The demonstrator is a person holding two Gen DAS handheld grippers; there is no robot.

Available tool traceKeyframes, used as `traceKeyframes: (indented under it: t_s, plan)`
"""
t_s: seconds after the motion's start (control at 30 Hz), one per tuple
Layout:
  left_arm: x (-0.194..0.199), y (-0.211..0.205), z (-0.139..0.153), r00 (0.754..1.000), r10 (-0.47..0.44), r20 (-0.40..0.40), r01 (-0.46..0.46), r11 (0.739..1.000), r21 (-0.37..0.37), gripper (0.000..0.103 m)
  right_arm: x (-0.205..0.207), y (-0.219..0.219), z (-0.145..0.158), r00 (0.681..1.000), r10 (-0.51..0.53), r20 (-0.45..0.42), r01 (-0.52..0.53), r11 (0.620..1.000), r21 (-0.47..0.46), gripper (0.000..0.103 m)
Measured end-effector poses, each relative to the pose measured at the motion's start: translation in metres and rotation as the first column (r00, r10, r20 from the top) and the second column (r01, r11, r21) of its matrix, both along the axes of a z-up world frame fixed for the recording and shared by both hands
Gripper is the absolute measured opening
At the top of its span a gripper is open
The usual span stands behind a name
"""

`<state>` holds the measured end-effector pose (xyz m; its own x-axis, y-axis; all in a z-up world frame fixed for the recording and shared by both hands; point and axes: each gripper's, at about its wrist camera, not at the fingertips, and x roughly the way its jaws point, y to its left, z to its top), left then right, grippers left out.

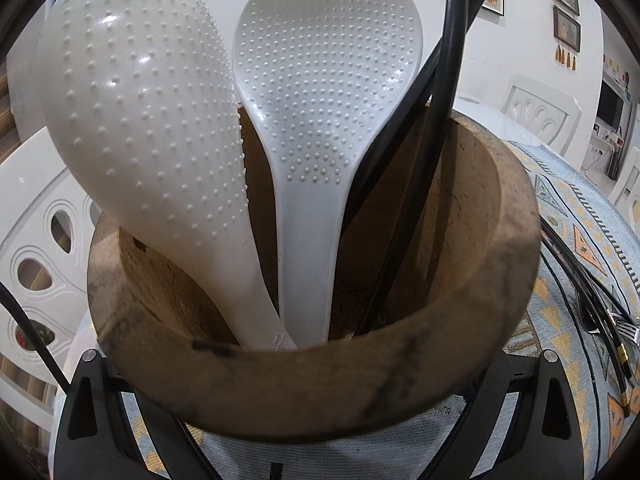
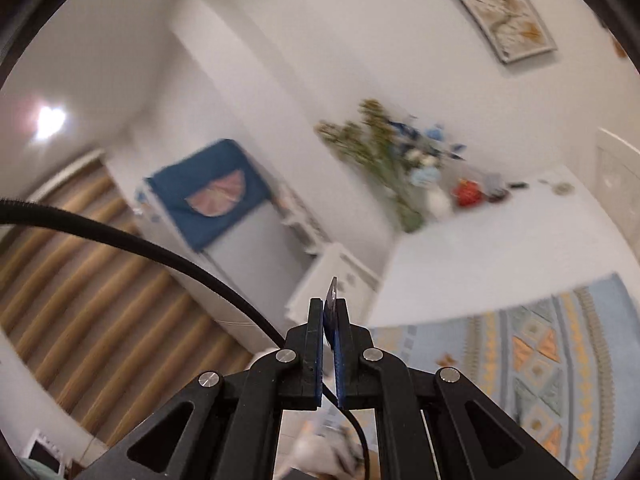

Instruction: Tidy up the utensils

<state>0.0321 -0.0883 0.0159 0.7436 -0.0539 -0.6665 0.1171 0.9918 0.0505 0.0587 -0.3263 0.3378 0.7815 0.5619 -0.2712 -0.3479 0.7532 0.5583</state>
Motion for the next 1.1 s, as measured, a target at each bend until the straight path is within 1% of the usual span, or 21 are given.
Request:
traceKeyframes:
  t_s: [0.1, 0.17, 0.23, 0.27, 0.37, 0.47, 0.6, 0.7, 0.8, 0.9, 1.1]
  plan:
    - [0.0, 0.0, 0.0, 1.0, 0.0, 0.0, 0.0, 1.0, 0.0, 0.096, -0.003, 0.022, 0.005, 0.997, 0.07, 0.017, -0.07, 0.998, -0.007, 0.004]
    - [0.0, 0.0, 0.0, 1.0, 0.0, 0.0, 0.0, 1.0, 0.0, 0.096, -0.003, 0.04, 0.001, 0.994, 0.106, 0.009, -0.105, 0.994, -0.036, 0.004]
    - [-0.001, 0.0, 0.0, 1.0, 0.0, 0.0, 0.0, 1.0, -0.001, 0.096, -0.001, 0.052, -0.011, 0.991, 0.13, -0.013, -0.131, 0.989, -0.064, 0.004]
    - [0.001, -0.001, 0.0, 1.0, 0.0, 0.0, 0.0, 1.0, 0.0, 0.096, 0.0, 0.06, -0.019, 0.988, 0.147, -0.038, -0.149, 0.986, -0.076, 0.004]
    - [0.001, -0.001, 0.0, 1.0, 0.0, 0.0, 0.0, 1.0, -0.001, 0.096, 0.007, 0.074, -0.044, 0.979, 0.179, -0.099, -0.187, 0.979, -0.082, 0.004]
    - [0.001, -0.001, 0.0, 1.0, 0.0, -0.001, 0.0, 1.0, -0.001, 0.096, 0.012, 0.083, -0.072, 0.968, 0.195, -0.158, -0.213, 0.971, -0.106, 0.004]
    - [-0.001, -0.001, 0.0, 1.0, -0.001, 0.001, 0.001, 1.0, -0.002, 0.096, 0.013, 0.091, -0.099, 0.954, 0.213, -0.212, -0.241, 0.964, -0.113, 0.004]
    - [-0.003, -0.001, 0.0, 1.0, -0.001, 0.0, 0.001, 1.0, -0.004, 0.096, 0.015, 0.095, -0.115, 0.946, 0.204, -0.254, -0.243, 0.961, -0.134, 0.004]
    - [-0.005, -0.002, 0.0, 1.0, 0.0, 0.0, 0.0, 1.0, -0.003, 0.096, 0.015, 0.092, -0.119, 0.94, 0.203, -0.274, -0.243, 0.963, -0.12, 0.004]
    - [-0.005, -0.001, 0.0, 1.0, -0.001, -0.001, 0.001, 1.0, -0.003, 0.096, 0.015, 0.082, -0.109, 0.953, 0.171, -0.249, -0.207, 0.97, -0.13, 0.004]
    - [-0.007, -0.002, 0.0, 1.0, -0.001, -0.001, 0.001, 1.0, -0.003, 0.097, 0.012, 0.052, -0.095, 0.967, 0.102, -0.233, -0.134, 0.983, -0.127, 0.004]
